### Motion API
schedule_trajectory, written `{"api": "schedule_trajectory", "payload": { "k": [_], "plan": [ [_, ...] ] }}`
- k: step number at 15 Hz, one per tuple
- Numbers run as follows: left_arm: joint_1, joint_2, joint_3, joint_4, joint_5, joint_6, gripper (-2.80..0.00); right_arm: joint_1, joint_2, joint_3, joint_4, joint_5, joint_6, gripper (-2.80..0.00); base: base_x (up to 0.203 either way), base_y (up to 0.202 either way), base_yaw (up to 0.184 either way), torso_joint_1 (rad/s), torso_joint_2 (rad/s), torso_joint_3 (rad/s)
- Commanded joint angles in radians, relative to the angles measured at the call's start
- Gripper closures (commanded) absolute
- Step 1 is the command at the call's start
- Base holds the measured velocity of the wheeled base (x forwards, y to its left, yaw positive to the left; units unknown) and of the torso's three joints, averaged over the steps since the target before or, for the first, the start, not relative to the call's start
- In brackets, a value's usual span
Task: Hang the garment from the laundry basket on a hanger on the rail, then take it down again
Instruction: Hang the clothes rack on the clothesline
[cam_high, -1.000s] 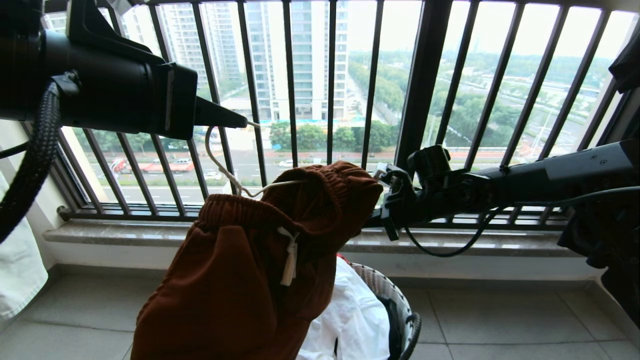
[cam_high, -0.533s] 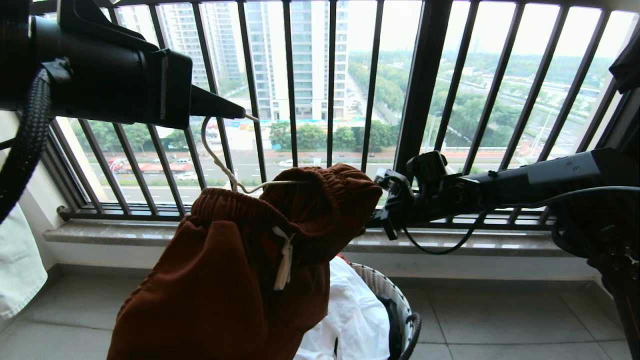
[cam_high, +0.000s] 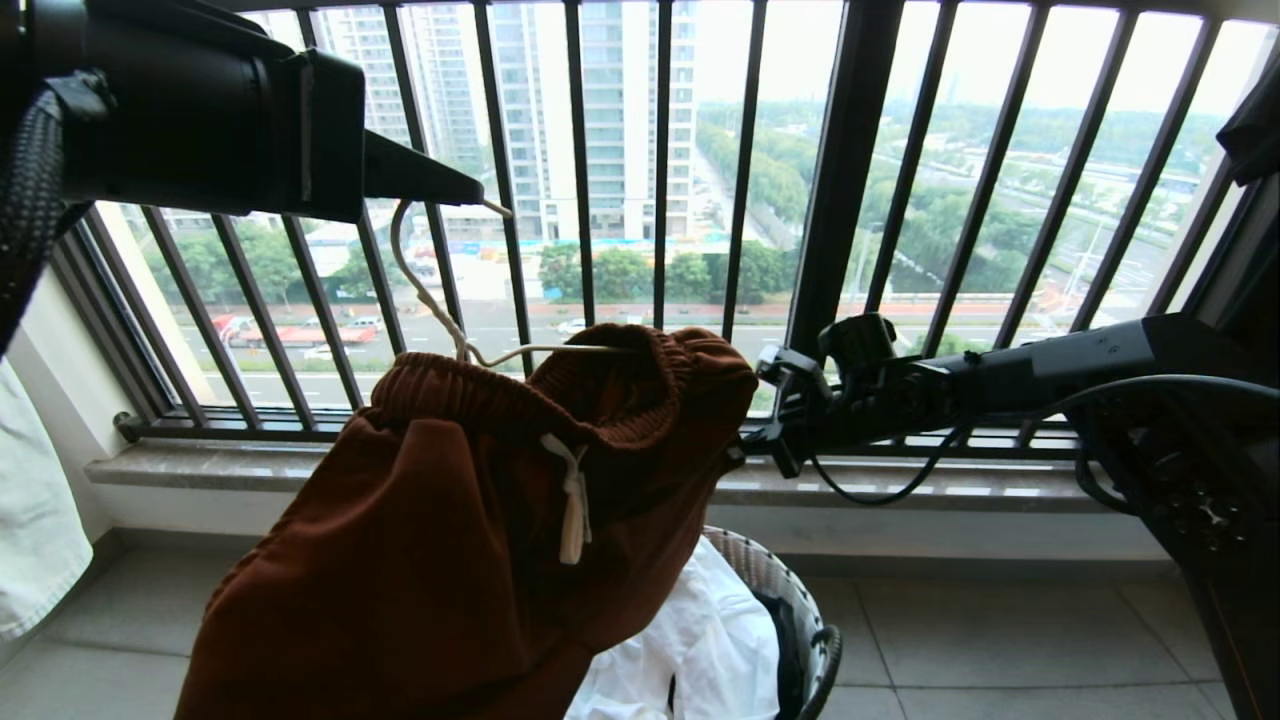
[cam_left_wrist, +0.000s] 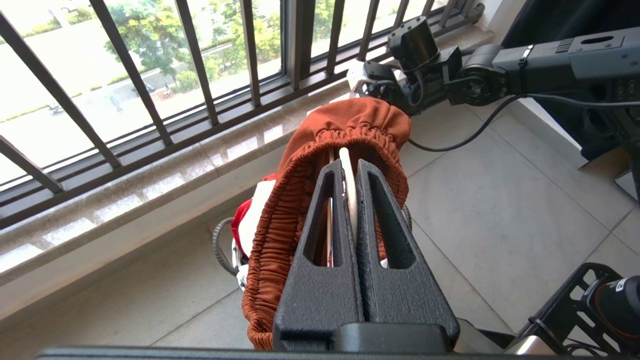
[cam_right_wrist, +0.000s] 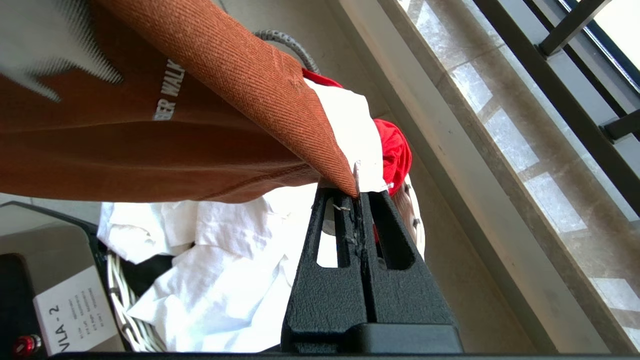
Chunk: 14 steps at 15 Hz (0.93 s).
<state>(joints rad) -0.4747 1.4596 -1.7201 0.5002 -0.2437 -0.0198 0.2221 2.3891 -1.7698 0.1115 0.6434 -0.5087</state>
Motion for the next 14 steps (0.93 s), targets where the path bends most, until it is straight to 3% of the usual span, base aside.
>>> {"api": "schedule_trajectory", "payload": {
  "k": [1,7,14],
  "plan": [
    [0.004,-0.009,-0.016,0.003,0.0,0.019,0.0,0.001,0.01,-0.002,0.0,-0.052,-0.012,0.0,0.0,0.0,0.0,0.0,0.0,0.0],
    [0.005,-0.021,-0.043,0.003,0.001,0.026,0.0,-0.003,0.021,-0.002,0.0,-0.171,-0.063,0.0,0.0,0.0,0.0,0.0,0.0,0.0],
    [0.007,-0.025,-0.075,0.004,0.009,0.026,0.0,-0.016,0.023,-0.003,0.0,-0.227,-0.079,0.0,0.0,0.0,0.0,0.0,0.0,0.0]
  ]
}}
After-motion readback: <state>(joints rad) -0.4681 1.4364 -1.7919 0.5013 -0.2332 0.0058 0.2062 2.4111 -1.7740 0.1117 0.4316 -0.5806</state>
